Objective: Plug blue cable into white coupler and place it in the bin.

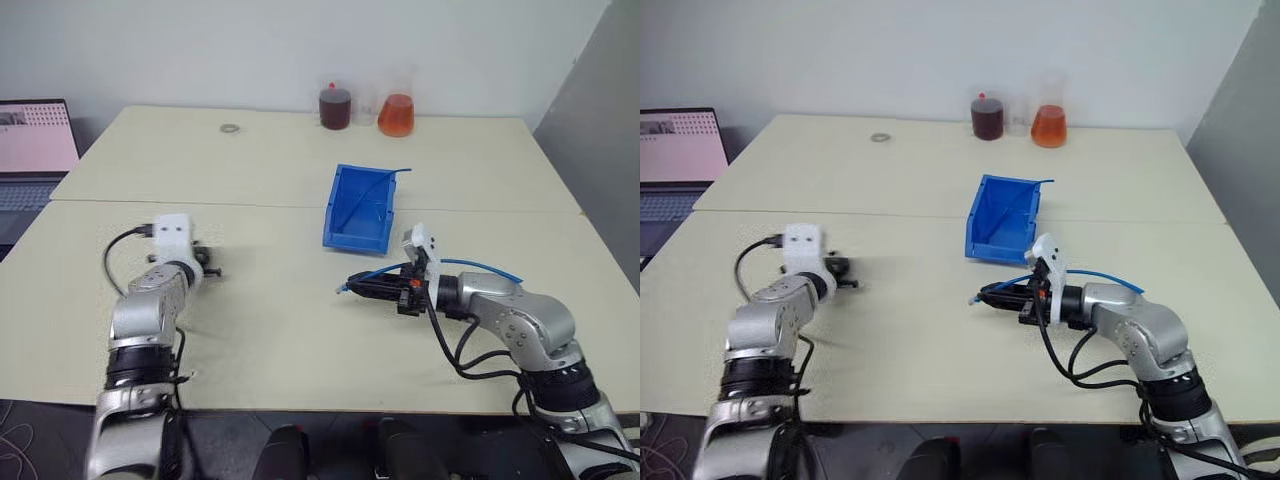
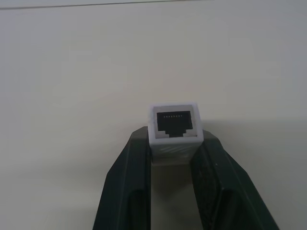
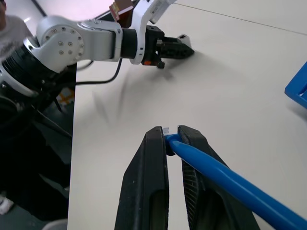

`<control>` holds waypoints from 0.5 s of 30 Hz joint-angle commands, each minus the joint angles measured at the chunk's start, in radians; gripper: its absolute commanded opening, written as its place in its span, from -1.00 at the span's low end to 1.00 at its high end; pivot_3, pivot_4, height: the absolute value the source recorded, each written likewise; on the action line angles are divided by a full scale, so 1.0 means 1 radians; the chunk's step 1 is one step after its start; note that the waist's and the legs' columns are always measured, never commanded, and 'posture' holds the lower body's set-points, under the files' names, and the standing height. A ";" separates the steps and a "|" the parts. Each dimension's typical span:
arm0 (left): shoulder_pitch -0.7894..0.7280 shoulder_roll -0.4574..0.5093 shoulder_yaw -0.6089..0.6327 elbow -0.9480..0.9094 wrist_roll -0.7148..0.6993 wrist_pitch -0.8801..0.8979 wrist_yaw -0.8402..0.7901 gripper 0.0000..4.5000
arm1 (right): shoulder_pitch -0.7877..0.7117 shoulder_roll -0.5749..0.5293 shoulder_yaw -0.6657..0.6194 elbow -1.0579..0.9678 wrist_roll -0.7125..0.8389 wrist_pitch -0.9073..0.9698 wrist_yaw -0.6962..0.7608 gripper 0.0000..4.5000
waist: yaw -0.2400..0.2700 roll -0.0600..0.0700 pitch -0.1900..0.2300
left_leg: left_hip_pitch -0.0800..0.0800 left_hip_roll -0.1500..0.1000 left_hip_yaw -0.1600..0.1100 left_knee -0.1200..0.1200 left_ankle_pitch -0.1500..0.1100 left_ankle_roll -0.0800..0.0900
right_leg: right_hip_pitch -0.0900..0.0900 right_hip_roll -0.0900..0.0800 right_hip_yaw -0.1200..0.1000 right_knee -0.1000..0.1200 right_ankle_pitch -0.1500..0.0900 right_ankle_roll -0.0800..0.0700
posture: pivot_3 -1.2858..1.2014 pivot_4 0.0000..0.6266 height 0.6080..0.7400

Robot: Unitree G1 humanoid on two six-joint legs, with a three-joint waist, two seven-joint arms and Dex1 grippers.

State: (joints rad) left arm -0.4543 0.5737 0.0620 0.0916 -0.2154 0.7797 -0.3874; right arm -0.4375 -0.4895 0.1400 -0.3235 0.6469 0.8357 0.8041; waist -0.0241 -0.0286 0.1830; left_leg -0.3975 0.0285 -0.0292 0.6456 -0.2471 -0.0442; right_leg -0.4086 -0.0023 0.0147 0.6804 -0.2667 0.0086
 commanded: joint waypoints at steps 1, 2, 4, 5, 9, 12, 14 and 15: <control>0.005 0.086 -0.135 -0.153 -0.055 0.032 -0.244 -0.64 | 0.037 -0.036 -0.016 -0.083 0.003 -0.013 0.009 -0.95 | 0.000 0.000 0.000 | 0.000 0.000 0.000 0.000 0.000 0.000 | 0.000 0.000 0.000 -0.001 0.000 0.000 | 0.03 -0.52 1.00; 0.003 0.126 -0.194 -0.192 -0.060 0.021 -0.334 -0.64 | 0.054 -0.051 -0.014 -0.101 -0.001 -0.014 0.010 -0.95 | -0.001 0.000 0.000 | 0.000 0.000 0.001 0.000 0.000 0.000 | 0.000 0.000 0.001 0.000 0.000 0.001 | 0.03 -0.52 1.00; -0.004 0.196 -0.296 -0.240 -0.046 -0.036 -0.483 -0.64 | 0.077 -0.070 -0.010 -0.127 -0.006 -0.014 0.010 -0.95 | -0.004 0.000 0.000 | 0.000 -0.001 0.002 0.000 0.000 0.000 | 0.000 0.000 0.001 -0.001 0.000 0.001 | 0.03 -0.52 1.00; -0.011 0.221 -0.334 -0.249 -0.038 -0.067 -0.542 -0.64 | 0.086 -0.080 -0.006 -0.138 -0.008 -0.015 0.009 -0.95 | -0.004 0.000 0.000 | 0.000 -0.001 0.002 -0.001 0.000 0.000 | 0.000 0.001 0.002 -0.001 0.000 0.001 | 0.03 -0.52 1.00; -0.042 0.268 -0.425 -0.250 -0.011 -0.170 -0.705 -0.64 | 0.106 -0.113 0.008 -0.174 -0.019 -0.020 0.011 -0.95 | -0.008 0.000 0.000 | 0.001 -0.001 0.003 0.000 0.000 0.001 | -0.001 0.004 0.002 -0.001 -0.001 0.000 | 0.03 -0.52 1.00; -0.067 0.276 -0.464 -0.221 0.045 -0.273 -0.760 -0.64 | 0.112 -0.133 0.025 -0.194 -0.035 -0.026 0.014 -0.95 | -0.007 0.000 0.000 | 0.001 0.001 0.002 0.000 0.000 0.001 | -0.001 0.007 0.002 -0.001 -0.001 0.000 | 0.03 -0.52 1.00; -0.085 0.267 -0.474 -0.198 0.067 -0.312 -0.786 -0.64 | 0.112 -0.143 0.044 -0.203 -0.056 -0.035 0.011 -0.95 | -0.007 0.000 0.000 | 0.001 0.001 0.002 0.000 0.000 0.001 | -0.001 0.008 0.002 -0.001 -0.001 -0.001 | 0.03 -0.52 1.00; -0.091 0.263 -0.480 -0.188 0.076 -0.328 -0.800 -0.64 | 0.108 -0.142 0.054 -0.204 -0.067 -0.039 0.006 -0.95 | -0.007 0.000 0.000 | 0.001 0.001 0.002 0.000 0.000 0.001 | -0.001 0.008 0.002 -0.001 -0.001 -0.001 | 0.03 -0.52 1.00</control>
State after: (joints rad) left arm -0.5226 0.8342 -0.4096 -0.1014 -0.1629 0.4990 -1.1571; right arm -0.3268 -0.6246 0.1871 -0.4843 0.5967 0.8208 0.8065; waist -0.0307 -0.0283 0.1835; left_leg -0.3973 0.0295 -0.0269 0.6456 -0.2474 -0.0432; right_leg -0.4099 0.0056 0.0168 0.6797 -0.2680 0.0079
